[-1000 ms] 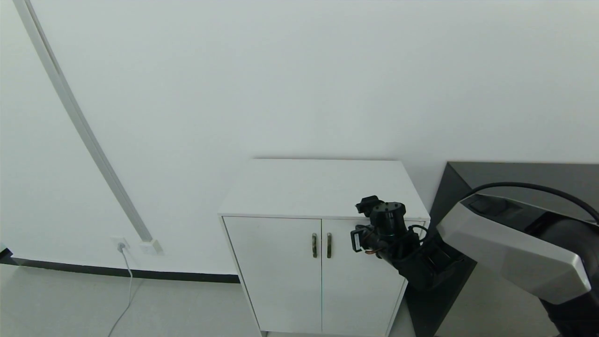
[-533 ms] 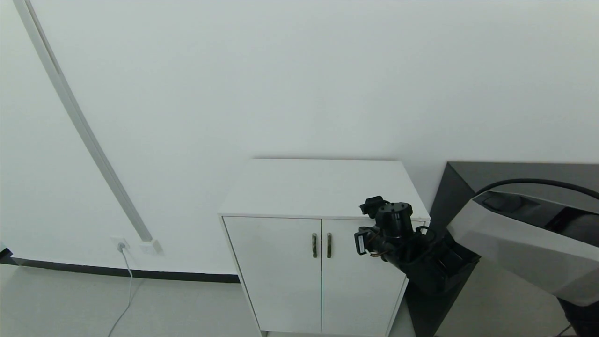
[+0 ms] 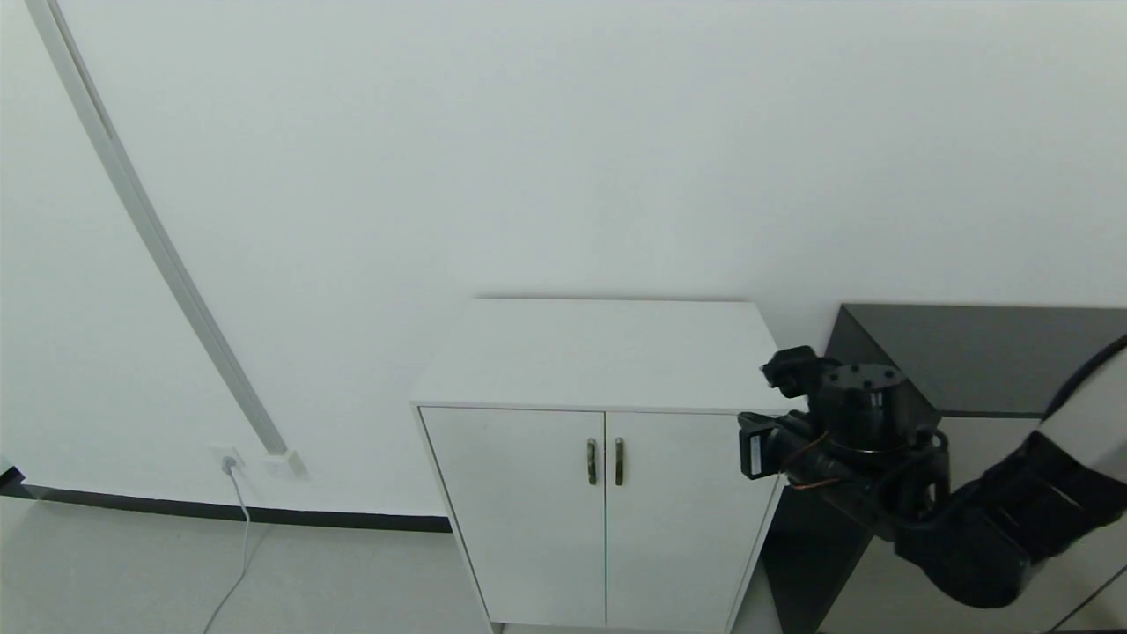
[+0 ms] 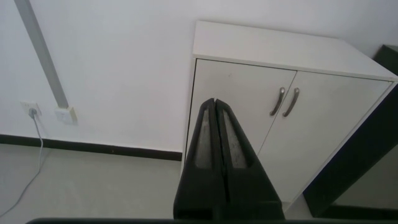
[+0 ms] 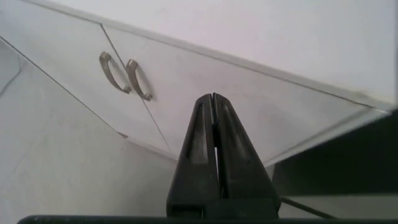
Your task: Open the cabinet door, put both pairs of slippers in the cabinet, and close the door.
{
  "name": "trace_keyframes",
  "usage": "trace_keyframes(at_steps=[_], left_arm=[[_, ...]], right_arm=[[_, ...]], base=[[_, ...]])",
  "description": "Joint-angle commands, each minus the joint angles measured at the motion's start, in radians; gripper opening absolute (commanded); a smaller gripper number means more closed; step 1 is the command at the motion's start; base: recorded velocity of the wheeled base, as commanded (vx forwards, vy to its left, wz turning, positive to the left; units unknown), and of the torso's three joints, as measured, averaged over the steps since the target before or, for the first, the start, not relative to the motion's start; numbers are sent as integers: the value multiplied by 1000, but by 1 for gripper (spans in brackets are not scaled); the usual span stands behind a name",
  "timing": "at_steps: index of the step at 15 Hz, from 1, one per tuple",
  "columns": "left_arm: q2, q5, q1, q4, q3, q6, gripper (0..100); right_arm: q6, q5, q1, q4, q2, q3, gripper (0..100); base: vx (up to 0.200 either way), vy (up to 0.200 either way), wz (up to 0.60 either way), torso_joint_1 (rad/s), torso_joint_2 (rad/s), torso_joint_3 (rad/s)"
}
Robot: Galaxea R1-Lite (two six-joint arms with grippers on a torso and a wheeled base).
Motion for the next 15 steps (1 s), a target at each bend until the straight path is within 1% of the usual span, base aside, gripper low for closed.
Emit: trace_keyframes(at_steps=[1, 3, 4, 7, 8, 11, 12, 13, 14, 15], left_arm=[[1, 0, 0, 0, -1, -1, 0], [0, 0, 0, 0, -1, -1, 0], [0, 0, 0, 0, 1, -1, 0], [0, -1, 0, 0, -1, -1, 0], [0, -1, 0, 0, -1, 1, 0], [1, -1, 0, 0, -1, 1, 0], [1, -1, 0, 0, -1, 1, 0], [1, -1, 0, 0, -1, 1, 0], [1, -1, 0, 0, -1, 1, 0], [1, -1, 0, 0, -1, 1, 0]], right_arm=[[-24, 0, -105, -3, -218, 107, 0], [-53, 0, -169, -1, -285, 147, 0], [-76, 0, -227, -1, -350, 199, 0], [-104, 1, -307, -1, -488, 329, 0], [-105, 1, -315, -1, -515, 357, 0], [-150, 3, -346, 0, -675, 501, 0], [-154, 3, -349, 0, -696, 518, 0], [-160, 3, -349, 14, -767, 567, 0], [-160, 3, -349, 36, -796, 582, 0], [-160, 7, -349, 88, -857, 601, 0]], base=[[0, 0, 0, 0, 0, 0], [0, 0, 0, 0, 0, 0], [0, 0, 0, 0, 0, 0], [0, 0, 0, 0, 0, 0], [0, 0, 0, 0, 0, 0], [0, 0, 0, 0, 0, 0], [0, 0, 0, 0, 0, 0], [0, 0, 0, 0, 0, 0], [0, 0, 0, 0, 0, 0], [0, 0, 0, 0, 0, 0]])
